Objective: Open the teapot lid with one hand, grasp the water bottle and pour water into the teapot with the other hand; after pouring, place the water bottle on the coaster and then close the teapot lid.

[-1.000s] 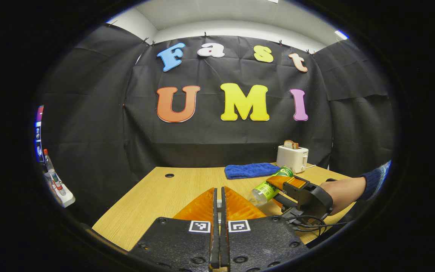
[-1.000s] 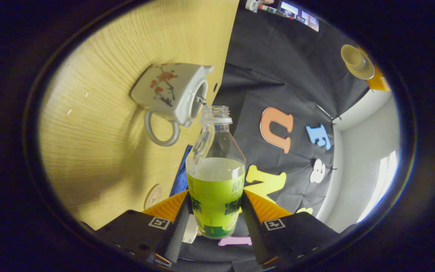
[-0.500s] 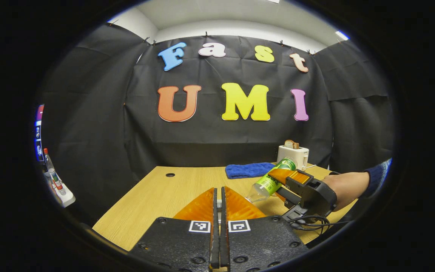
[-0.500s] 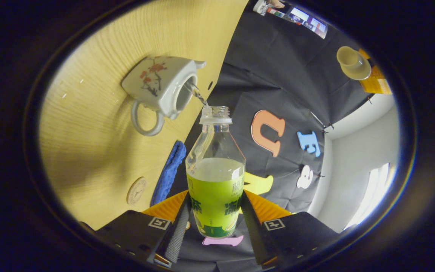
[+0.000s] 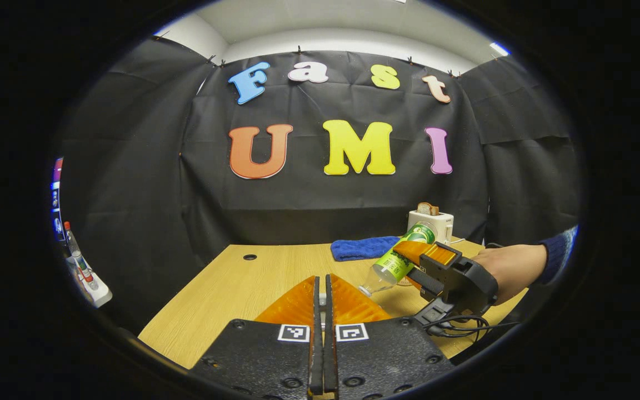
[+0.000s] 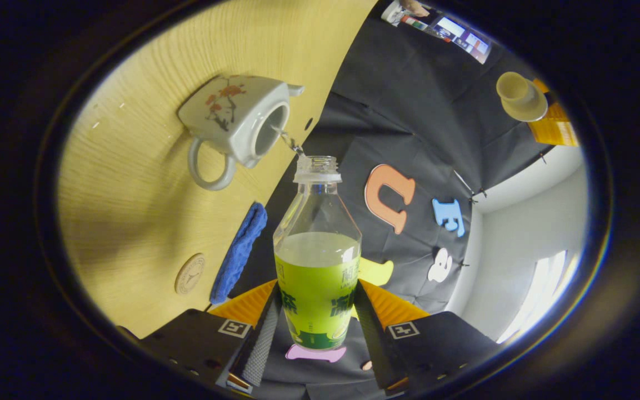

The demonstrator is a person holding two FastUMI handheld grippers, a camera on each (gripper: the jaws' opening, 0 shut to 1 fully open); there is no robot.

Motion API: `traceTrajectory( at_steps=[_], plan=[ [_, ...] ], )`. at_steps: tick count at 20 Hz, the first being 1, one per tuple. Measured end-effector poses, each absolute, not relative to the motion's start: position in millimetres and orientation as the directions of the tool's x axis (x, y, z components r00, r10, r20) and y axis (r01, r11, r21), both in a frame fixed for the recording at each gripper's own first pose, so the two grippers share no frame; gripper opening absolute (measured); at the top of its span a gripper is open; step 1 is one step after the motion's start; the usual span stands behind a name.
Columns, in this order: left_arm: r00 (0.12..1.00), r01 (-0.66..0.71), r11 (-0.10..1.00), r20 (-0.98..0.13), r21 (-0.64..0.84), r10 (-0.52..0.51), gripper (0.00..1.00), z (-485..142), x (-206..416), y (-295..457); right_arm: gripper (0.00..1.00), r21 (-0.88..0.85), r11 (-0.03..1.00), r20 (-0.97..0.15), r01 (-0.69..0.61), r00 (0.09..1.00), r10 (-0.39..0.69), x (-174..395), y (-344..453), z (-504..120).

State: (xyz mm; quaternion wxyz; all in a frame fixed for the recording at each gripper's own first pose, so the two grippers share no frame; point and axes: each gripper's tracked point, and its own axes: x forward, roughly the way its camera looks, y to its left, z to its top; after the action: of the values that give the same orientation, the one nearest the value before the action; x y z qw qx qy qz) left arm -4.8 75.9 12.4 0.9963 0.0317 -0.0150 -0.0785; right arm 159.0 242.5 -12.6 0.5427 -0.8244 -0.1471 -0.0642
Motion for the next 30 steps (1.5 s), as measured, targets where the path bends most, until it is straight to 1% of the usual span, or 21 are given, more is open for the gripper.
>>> traceTrajectory(
  at_steps=[2, 3, 4, 6, 7, 11, 12, 13, 15, 16, 17, 18, 21, 23, 24, 30],
  plan=[
    [0.988, 0.152, 0.987, 0.023, 0.058, -0.154, 0.03, 12, -5, 77, 0.76, -0.877, -0.367, 0.264, 0.309, 0.949, 0.170, 160, 242, -16],
    [0.988, 0.151, 0.987, 0.023, 0.056, -0.152, 0.03, 12, -5, 78, 0.74, -0.879, -0.367, 0.259, 0.304, 0.951, 0.168, 160, 241, -18],
    [0.989, 0.147, 0.988, 0.022, 0.055, -0.149, 0.03, 12, -3, 78, 0.76, -0.881, -0.364, 0.259, 0.303, 0.952, 0.164, 161, 240, -19],
    [0.989, 0.148, 0.987, 0.021, 0.057, -0.149, 0.03, 12, -2, 76, 0.74, -0.882, -0.362, 0.257, 0.301, 0.952, 0.164, 162, 240, -22],
    [0.988, 0.151, 0.987, 0.021, 0.059, -0.152, 0.03, 11, -4, 75, 0.76, -0.878, -0.369, 0.260, 0.305, 0.951, 0.168, 163, 241, -22],
    [0.987, 0.158, 0.985, 0.024, 0.066, -0.160, 0.03, 13, -5, 73, 0.76, -0.850, -0.412, 0.270, 0.329, 0.943, 0.196, 163, 248, -18],
    [0.987, 0.159, 0.985, 0.025, 0.068, -0.161, 0.03, 13, -5, 73, 0.74, -0.836, -0.424, 0.287, 0.348, 0.936, 0.203, 160, 248, -14],
    [0.987, 0.159, 0.985, 0.024, 0.069, -0.161, 0.03, 12, -4, 73, 0.75, -0.810, -0.444, 0.313, 0.383, 0.923, 0.225, 157, 252, -7],
    [0.987, 0.158, 0.985, 0.023, 0.074, -0.161, 0.03, 12, -5, 72, 0.74, -0.768, -0.477, 0.346, 0.427, 0.904, 0.252, 155, 256, 1],
    [0.987, 0.160, 0.984, 0.020, 0.072, -0.162, 0.03, 11, -5, 72, 0.75, -0.783, -0.472, 0.327, 0.404, 0.914, 0.240, 157, 254, -3],
    [0.986, 0.161, 0.984, 0.021, 0.071, -0.163, 0.03, 11, -5, 72, 0.74, -0.806, -0.460, 0.303, 0.372, 0.927, 0.219, 161, 249, -8],
    [0.987, 0.160, 0.984, 0.022, 0.072, -0.162, 0.03, 12, -5, 72, 0.76, -0.810, -0.459, 0.297, 0.365, 0.930, 0.217, 163, 249, -11],
    [0.987, 0.161, 0.984, 0.019, 0.078, -0.163, 0.03, 11, -4, 71, 0.74, -0.786, -0.483, 0.307, 0.385, 0.922, 0.235, 164, 249, -15],
    [0.986, 0.161, 0.984, 0.019, 0.078, -0.163, 0.03, 10, -4, 70, 0.76, -0.790, -0.479, 0.302, 0.383, 0.923, 0.240, 164, 251, -16],
    [0.987, 0.160, 0.984, 0.017, 0.078, -0.162, 0.03, 11, -4, 70, 0.74, -0.788, -0.479, 0.304, 0.387, 0.921, 0.243, 164, 252, -15],
    [0.987, 0.160, 0.984, 0.017, 0.081, -0.162, 0.03, 10, -5, 71, 0.74, -0.785, -0.477, 0.310, 0.395, 0.917, 0.250, 161, 253, -16]
  ],
)
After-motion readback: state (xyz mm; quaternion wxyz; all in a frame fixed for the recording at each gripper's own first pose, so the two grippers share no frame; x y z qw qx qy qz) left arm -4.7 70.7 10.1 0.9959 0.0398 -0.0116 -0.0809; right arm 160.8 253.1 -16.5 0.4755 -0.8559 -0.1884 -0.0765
